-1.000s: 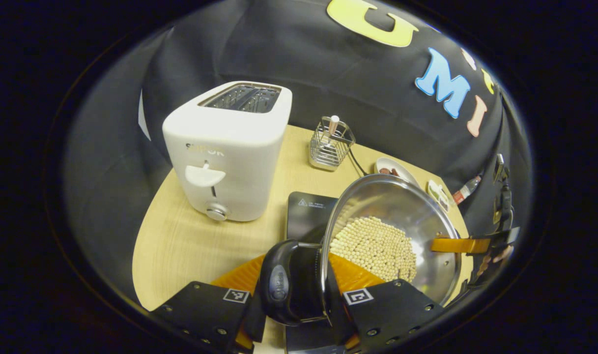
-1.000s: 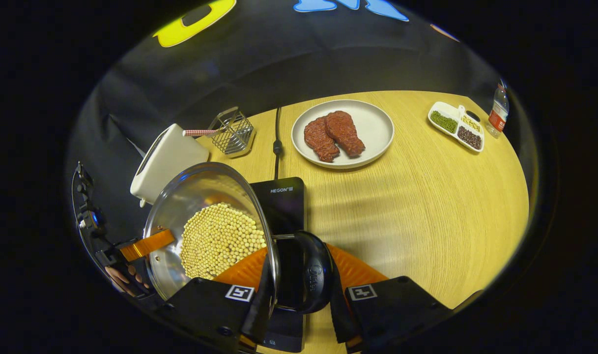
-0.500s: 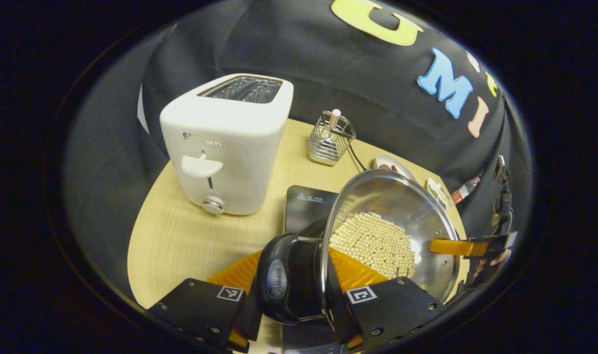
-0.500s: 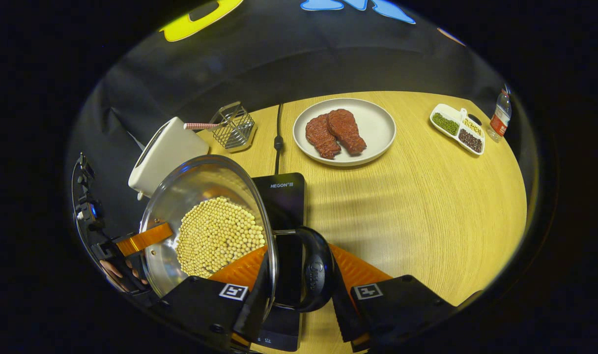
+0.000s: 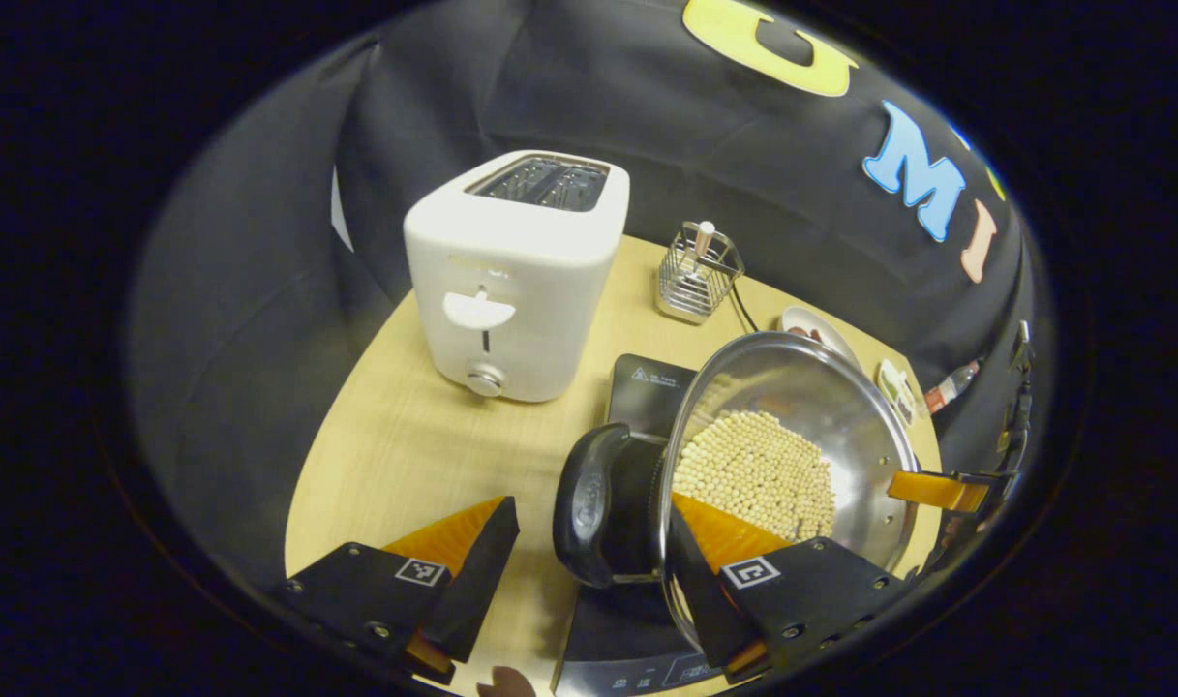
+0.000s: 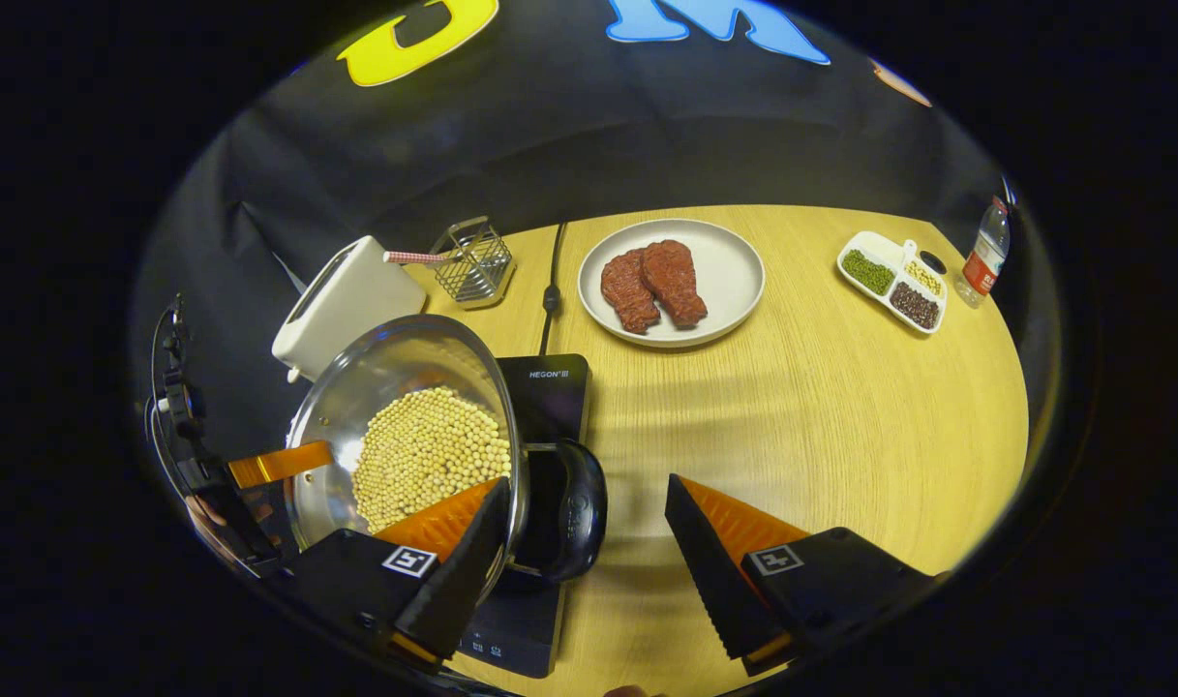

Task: First push the handle of the pot to place it horizontally, then grasp the pot with both hands and set it on the induction cooktop.

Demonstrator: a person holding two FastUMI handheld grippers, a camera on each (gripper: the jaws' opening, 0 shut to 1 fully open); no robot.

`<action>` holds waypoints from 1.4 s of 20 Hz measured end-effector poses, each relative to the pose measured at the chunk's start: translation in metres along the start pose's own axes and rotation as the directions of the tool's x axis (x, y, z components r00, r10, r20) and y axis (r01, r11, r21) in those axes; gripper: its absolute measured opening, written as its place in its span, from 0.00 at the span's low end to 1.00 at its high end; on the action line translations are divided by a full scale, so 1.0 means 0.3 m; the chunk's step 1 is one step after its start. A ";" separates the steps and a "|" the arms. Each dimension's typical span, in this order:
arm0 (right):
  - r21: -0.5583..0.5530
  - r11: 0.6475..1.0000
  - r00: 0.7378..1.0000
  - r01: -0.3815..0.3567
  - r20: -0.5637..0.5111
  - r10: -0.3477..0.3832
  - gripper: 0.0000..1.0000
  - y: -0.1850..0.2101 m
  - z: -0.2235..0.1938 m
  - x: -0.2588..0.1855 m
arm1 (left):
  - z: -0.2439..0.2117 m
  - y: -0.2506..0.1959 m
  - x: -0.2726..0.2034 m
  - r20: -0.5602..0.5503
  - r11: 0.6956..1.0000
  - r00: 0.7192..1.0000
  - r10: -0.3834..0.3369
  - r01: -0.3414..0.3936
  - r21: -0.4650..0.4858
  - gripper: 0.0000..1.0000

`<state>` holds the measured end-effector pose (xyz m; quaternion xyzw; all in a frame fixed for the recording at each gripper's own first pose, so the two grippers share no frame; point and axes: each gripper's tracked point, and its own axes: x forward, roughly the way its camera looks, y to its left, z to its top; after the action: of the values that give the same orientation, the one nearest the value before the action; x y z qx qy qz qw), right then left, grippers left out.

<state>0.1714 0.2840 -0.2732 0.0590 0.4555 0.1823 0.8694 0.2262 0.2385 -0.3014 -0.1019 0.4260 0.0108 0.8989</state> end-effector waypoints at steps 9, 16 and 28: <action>-0.066 0.997 0.975 -0.039 0.216 0.052 0.98 -0.195 0.082 -0.411 | 0.091 -0.231 -0.455 0.212 0.989 0.967 0.142 -0.150 0.019 0.87; -0.067 0.997 0.861 0.026 0.508 0.012 0.98 -0.483 0.231 -0.866 | 0.134 -0.705 -0.802 0.512 0.977 0.840 0.181 -0.214 0.005 0.87; -0.029 0.980 0.644 0.199 0.758 -0.108 0.98 -0.891 0.170 -1.387 | 0.015 -1.425 -1.298 0.802 0.974 0.598 0.010 -0.186 0.127 0.84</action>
<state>0.0674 -0.1148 0.0051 0.0426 0.0478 0.0916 0.9937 0.0271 -0.1530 0.0748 0.0267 -0.0150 0.0623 0.9976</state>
